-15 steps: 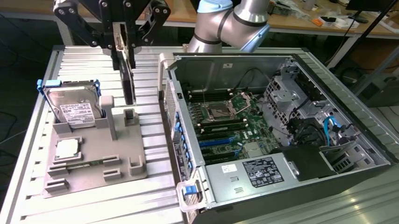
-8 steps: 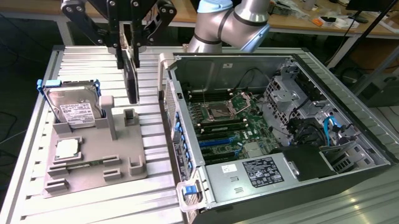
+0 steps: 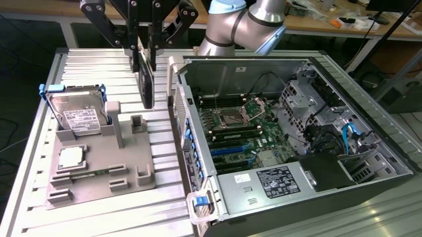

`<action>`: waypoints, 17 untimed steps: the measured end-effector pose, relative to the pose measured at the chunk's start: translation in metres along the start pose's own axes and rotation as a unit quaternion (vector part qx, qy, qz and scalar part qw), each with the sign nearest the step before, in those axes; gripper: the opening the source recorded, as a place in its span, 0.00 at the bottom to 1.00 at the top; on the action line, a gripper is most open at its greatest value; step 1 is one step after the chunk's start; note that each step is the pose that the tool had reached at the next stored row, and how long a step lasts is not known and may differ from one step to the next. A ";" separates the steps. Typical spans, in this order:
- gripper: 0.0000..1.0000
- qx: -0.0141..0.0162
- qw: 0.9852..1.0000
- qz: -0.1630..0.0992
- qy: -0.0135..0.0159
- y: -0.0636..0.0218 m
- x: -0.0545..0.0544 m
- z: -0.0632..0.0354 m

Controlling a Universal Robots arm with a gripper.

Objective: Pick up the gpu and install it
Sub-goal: 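Pick up the gpu and move the gpu toward the slot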

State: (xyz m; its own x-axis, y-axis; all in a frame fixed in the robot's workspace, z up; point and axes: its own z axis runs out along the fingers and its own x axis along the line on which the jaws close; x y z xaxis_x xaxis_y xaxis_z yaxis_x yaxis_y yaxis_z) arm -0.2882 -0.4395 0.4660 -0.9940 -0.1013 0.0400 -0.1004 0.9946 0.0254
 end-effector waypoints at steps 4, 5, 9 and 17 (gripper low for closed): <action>0.27 0.000 1.000 0.000 0.000 0.0001 0.000 -0.0006; 0.27 0.000 1.000 0.000 0.000 0.0001 0.000 -0.0007; 0.27 0.000 1.000 0.000 0.000 -0.0001 -0.002 -0.0010; 0.27 0.000 1.000 0.000 0.000 -0.0025 -0.025 -0.0014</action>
State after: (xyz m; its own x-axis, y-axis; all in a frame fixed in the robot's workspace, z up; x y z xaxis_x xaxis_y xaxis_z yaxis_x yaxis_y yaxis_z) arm -0.2628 -0.4395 0.4663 -0.9941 -0.1013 0.0400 -0.1003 0.9946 0.0256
